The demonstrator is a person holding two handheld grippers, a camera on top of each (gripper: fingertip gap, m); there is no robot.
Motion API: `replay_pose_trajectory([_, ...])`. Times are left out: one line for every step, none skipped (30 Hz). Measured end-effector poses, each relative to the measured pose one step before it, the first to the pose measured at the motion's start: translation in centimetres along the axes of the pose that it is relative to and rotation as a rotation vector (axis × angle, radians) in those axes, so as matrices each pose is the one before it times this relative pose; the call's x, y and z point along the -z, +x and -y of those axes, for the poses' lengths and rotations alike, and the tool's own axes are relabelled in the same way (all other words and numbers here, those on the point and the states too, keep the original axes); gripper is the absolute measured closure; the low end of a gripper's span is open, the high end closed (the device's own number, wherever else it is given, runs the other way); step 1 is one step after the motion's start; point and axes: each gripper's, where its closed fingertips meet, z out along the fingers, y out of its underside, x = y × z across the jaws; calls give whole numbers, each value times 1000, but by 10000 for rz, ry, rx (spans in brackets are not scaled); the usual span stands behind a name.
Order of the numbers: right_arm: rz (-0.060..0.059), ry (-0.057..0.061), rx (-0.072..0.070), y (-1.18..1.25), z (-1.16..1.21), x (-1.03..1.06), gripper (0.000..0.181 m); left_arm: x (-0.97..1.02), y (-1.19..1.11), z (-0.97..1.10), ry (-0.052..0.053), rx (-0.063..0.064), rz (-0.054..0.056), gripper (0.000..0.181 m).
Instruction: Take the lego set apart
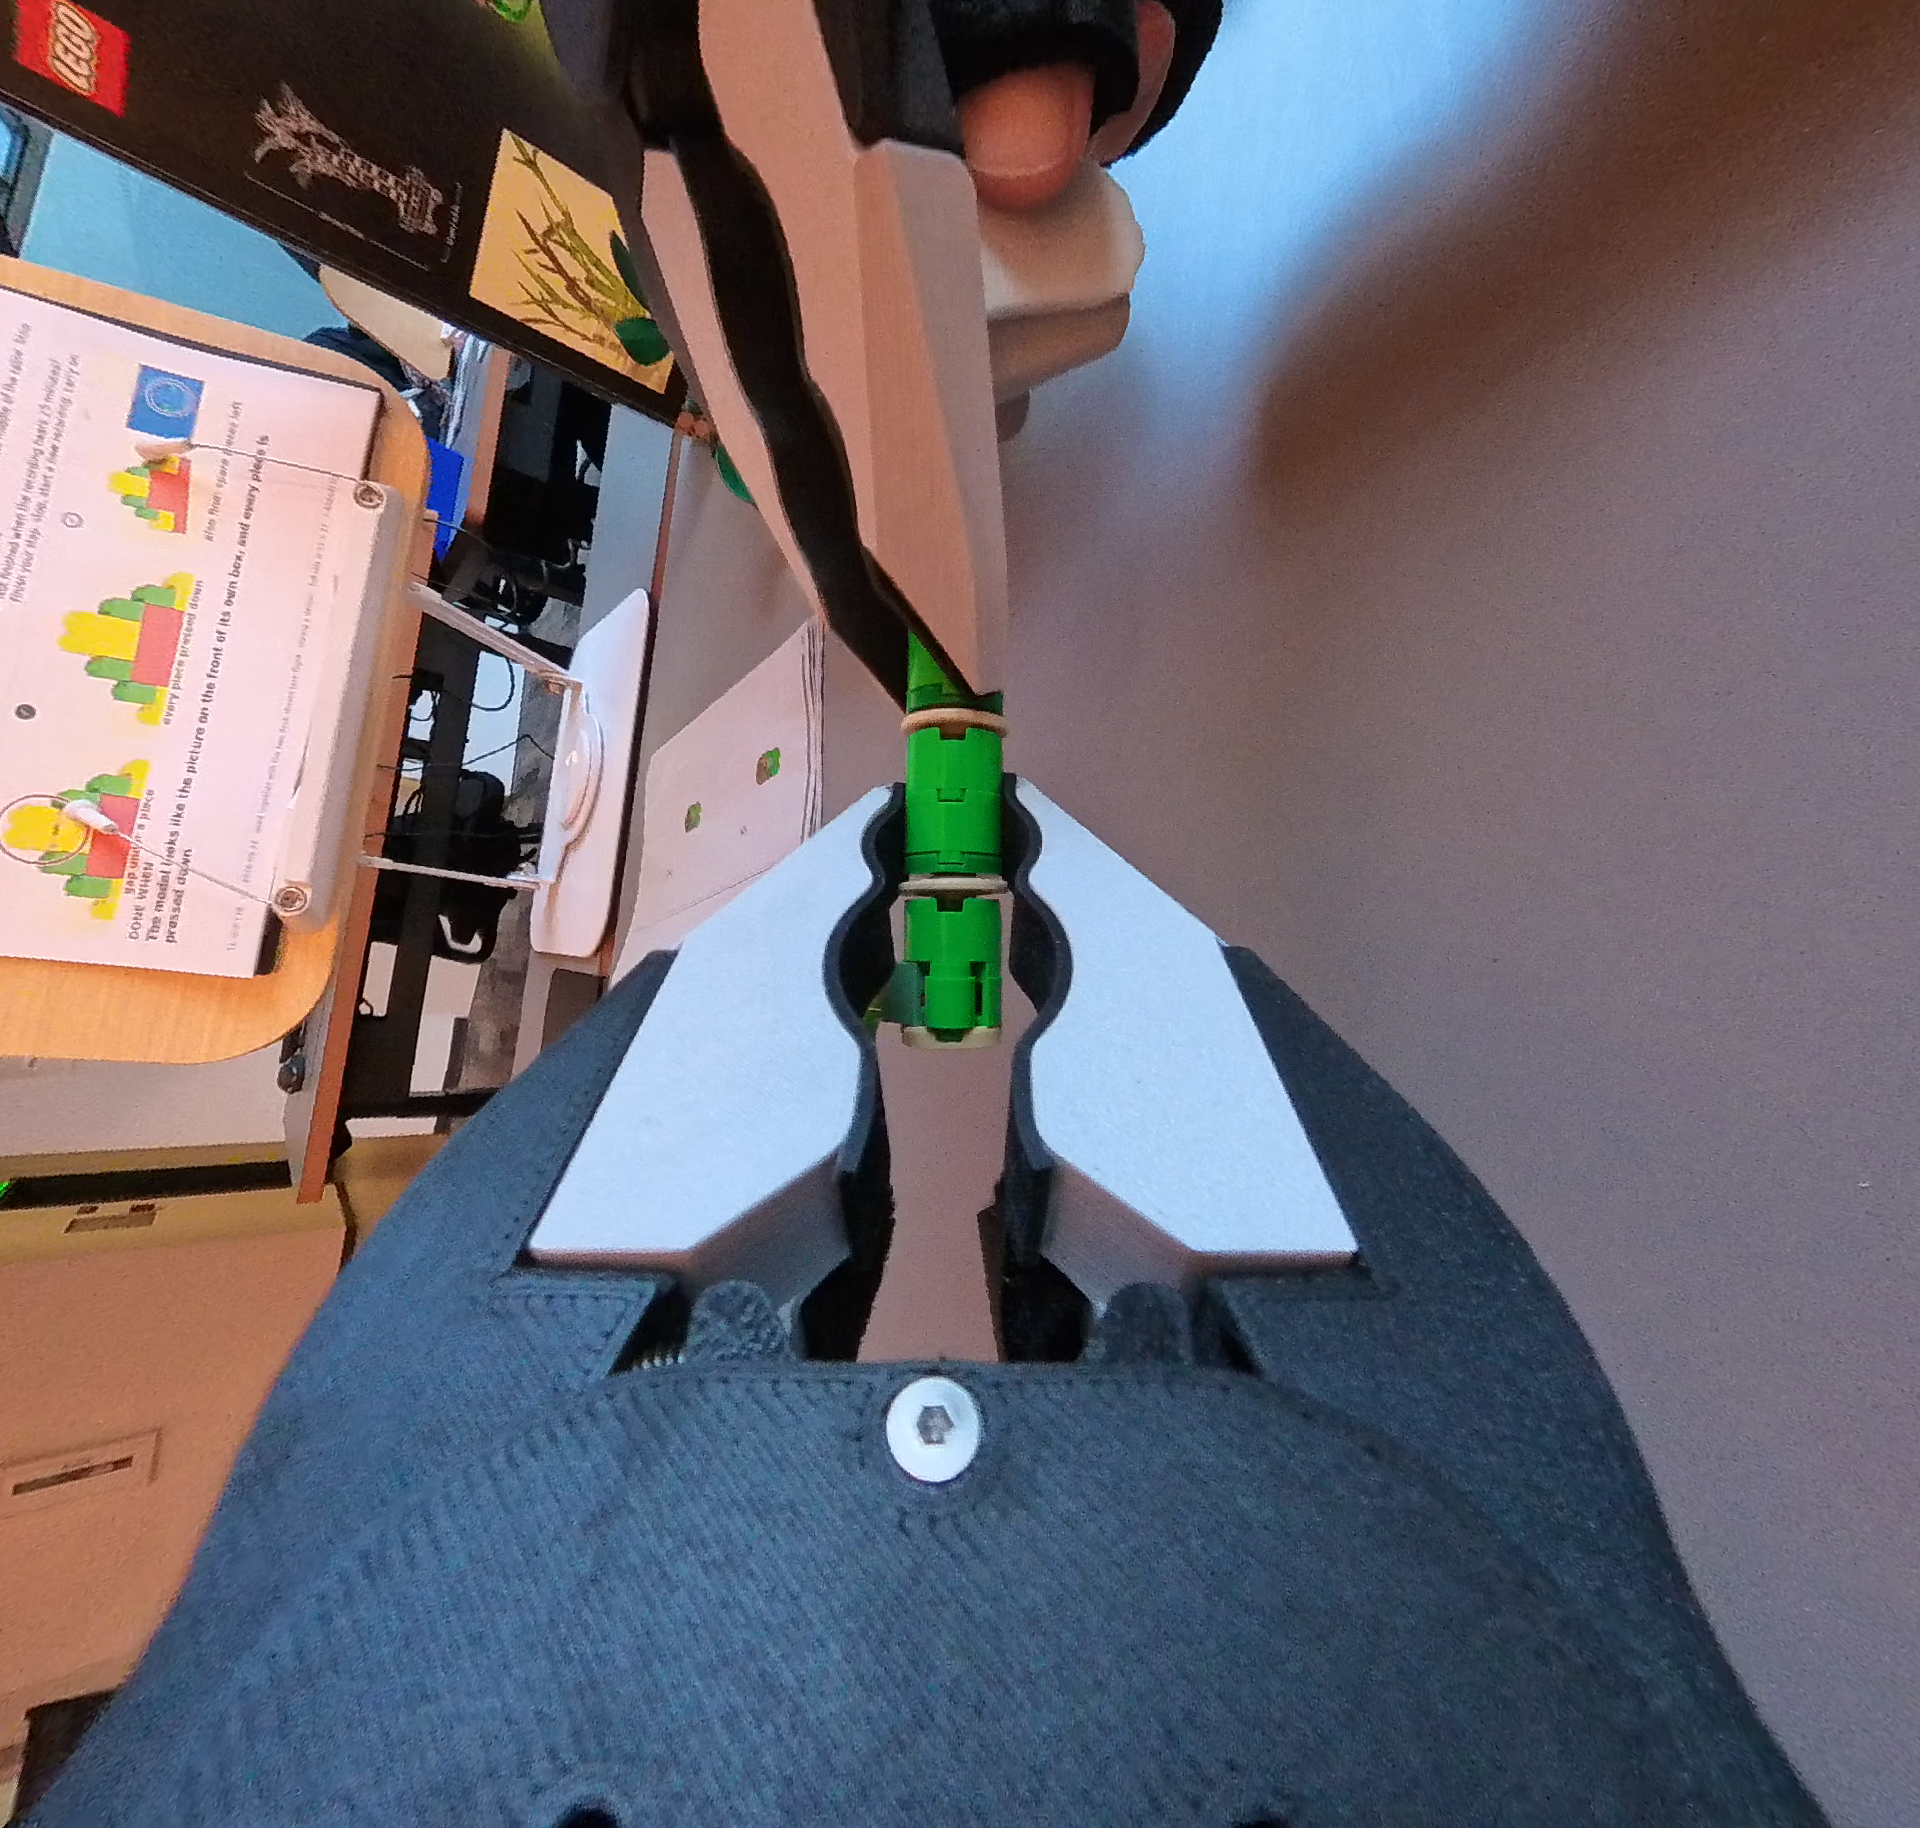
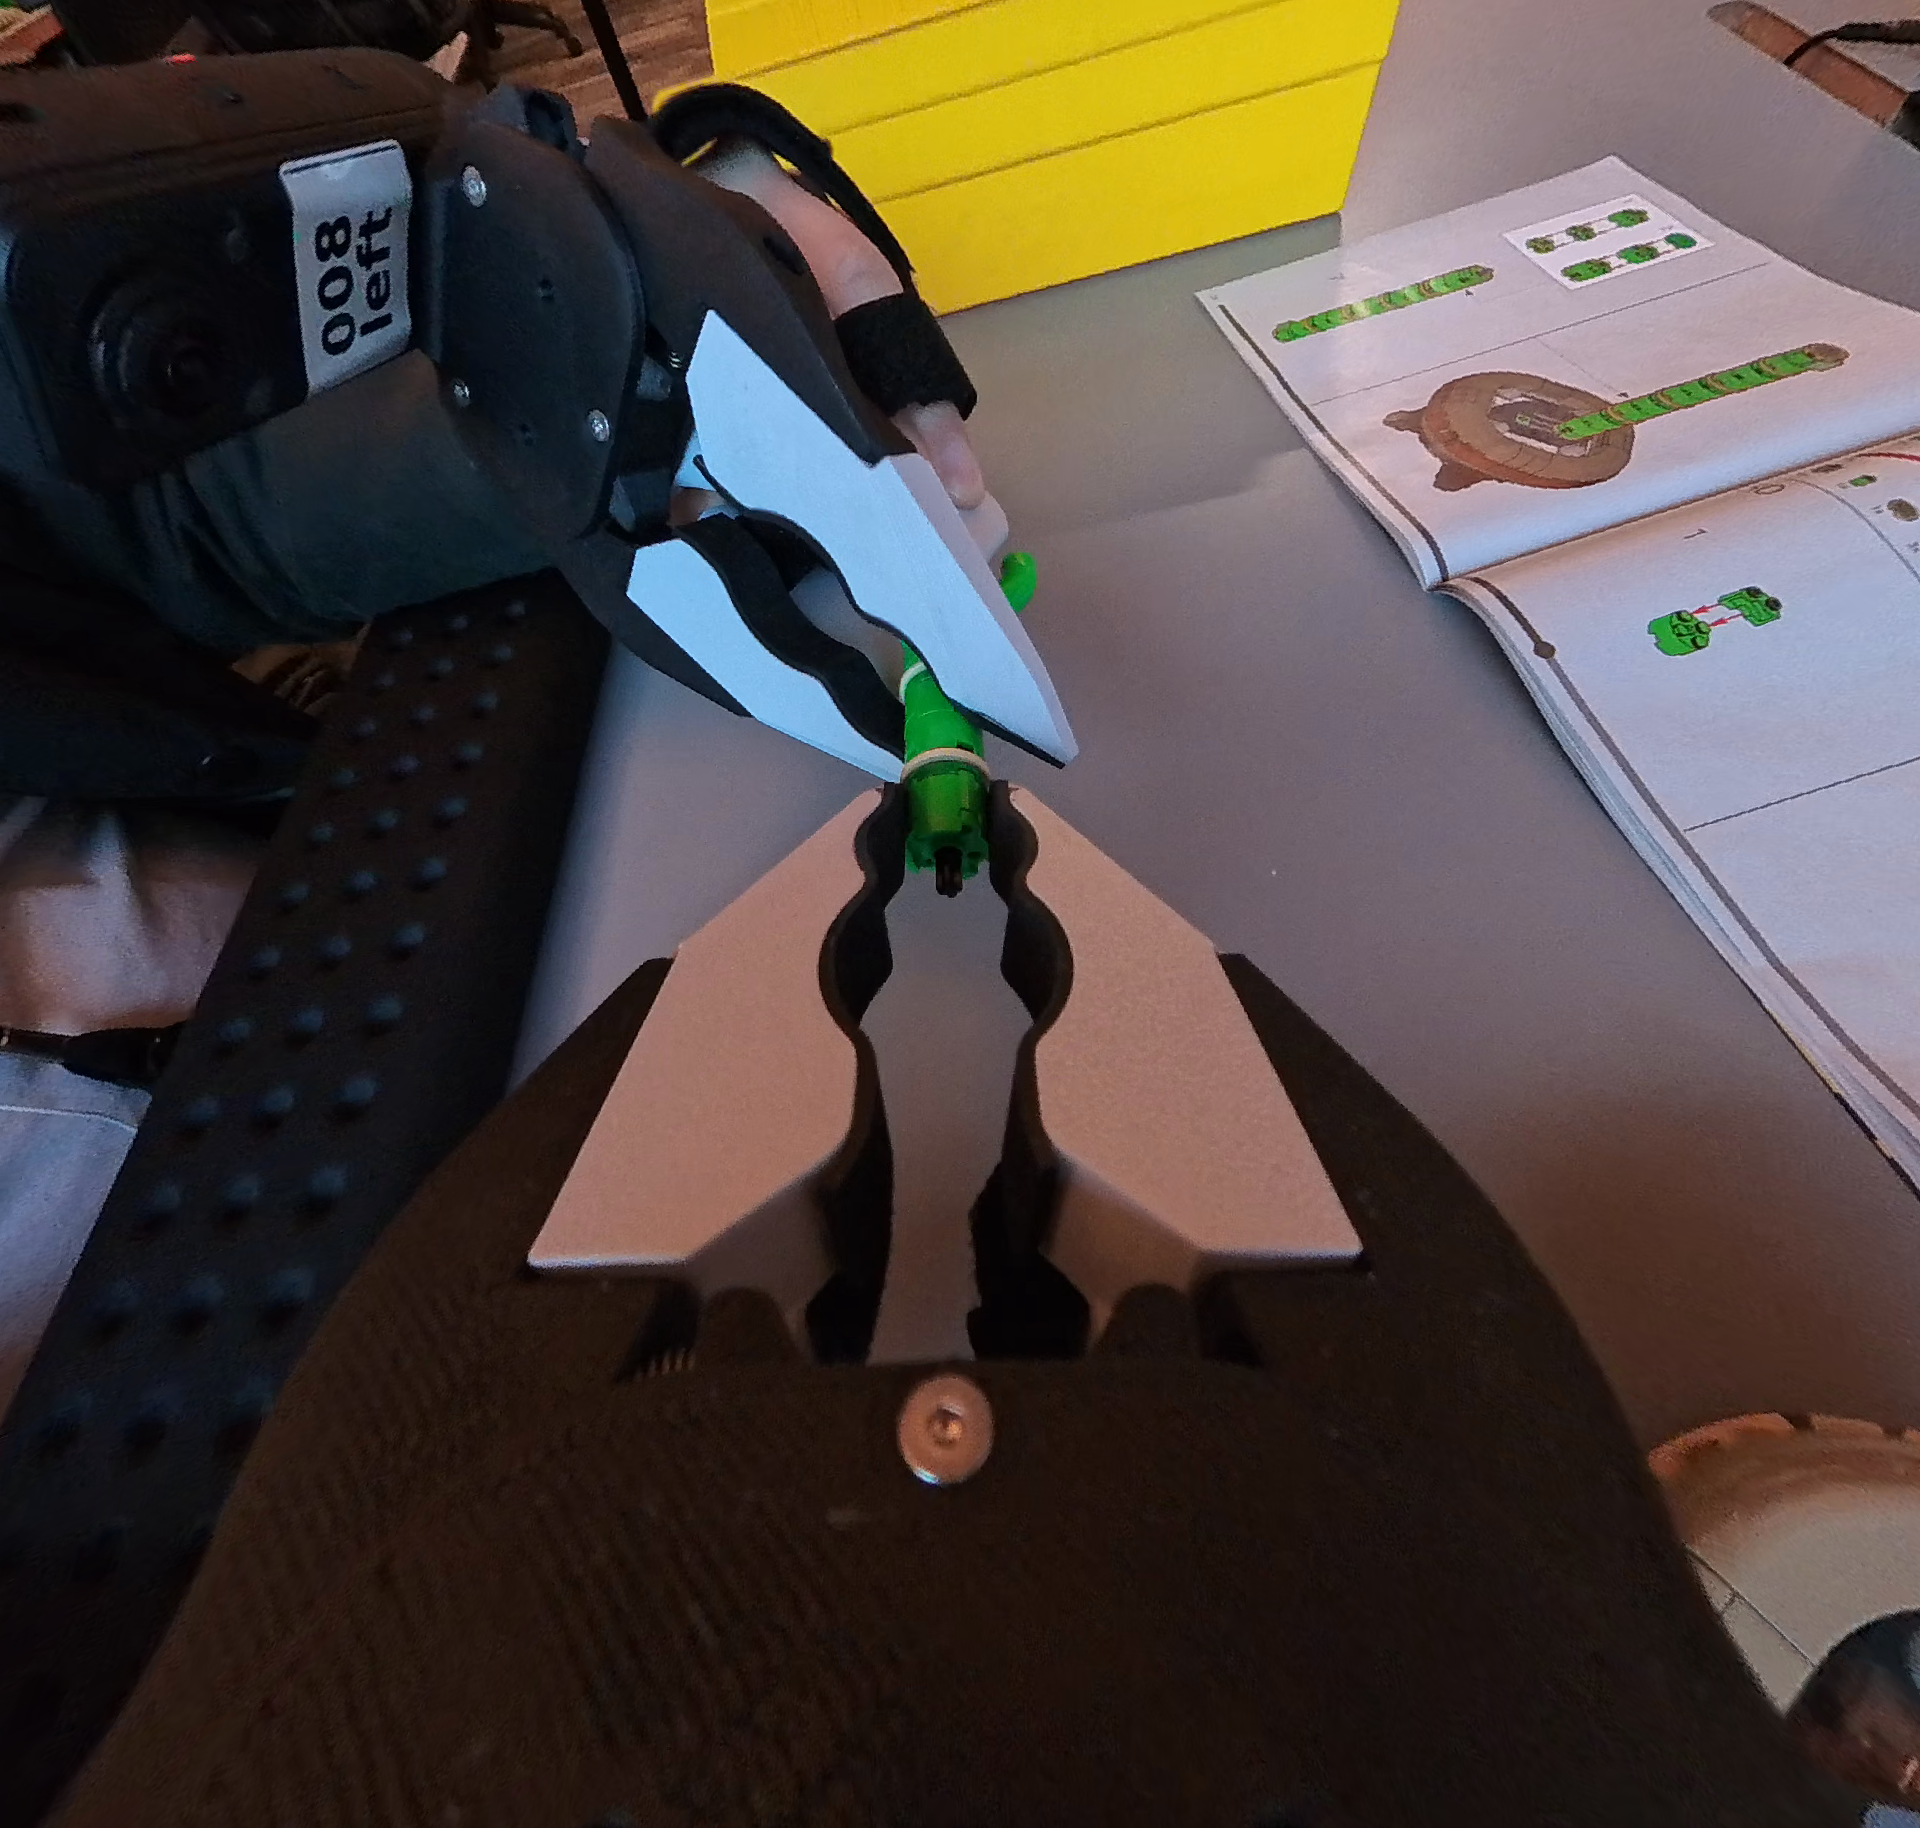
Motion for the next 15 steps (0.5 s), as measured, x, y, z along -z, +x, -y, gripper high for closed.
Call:
replay_pose_trajectory([22, 24, -4, -43, 45, 92, 166, 37, -38, 104, 50, 43, 0, 165])
replay_pose_trajectory([16, 3, -5, -32, 17, 61, 166, 17, -13, 66, 22, 7, -5, 165])
replay_pose_trajectory([20, -15, 10, -39, -22, 27, 166, 34, 20, 45, 23, -6, -18, 165])
replay_pose_trajectory([18, -16, 3, -40, -4, 12, 166, 27, 22, 29, 20, 9, -22, 165])
replay_pose_trajectory([10, -17, 12, -31, -8, 14, 166, 30, 15, 17, 20, 8, -22, 165])
replay_pose_trajectory([4, -1, 14, -31, 16, 18, 166, 29, 3, 19, 21, 9, -12, 165])
replay_pose_trajectory([14, 3, -2, -18, 10, 33, 166, 37, -12, 37, 19, 16, -4, 165])
replay_pose_trajectory([25, 4, -15, -33, 19, 45, 166, 35, -23, 42, 21, 3, 7, 165])
replay_pose_trajectory([24, 16, -17, -26, 19, 50, 166, 38, -23, 52, 24, -7, 17, 165])
replay_pose_trajectory([14, 12, -28, -9, 2, 34, 166, -1, 8, 41, 5, 21, 3, 165])
replay_pose_trajectory([17, -4, -65, 28, -62, -23, 166, -49, 54, -22, -33, 48, -15, 165])
replay_pose_trajectory([9, -14, -121, 100, -125, -97, 166, -120, 128, -117, -80, 92, -8, 165])
replay_pose_trajectory([-33, -44, -123, 179, -244, -182, 166, -210, 154, -290, -180, 107, 19, 165])
replay_pose_trajectory([-73, -130, -74, 258, -402, -250, 166, -251, 185, -380, -307, -26, 44, 164])
replay_pose_trajectory([-234, -172, -36, 473, -402, -186, 166, -291, 94, -149, -201, -71, 126, 159])
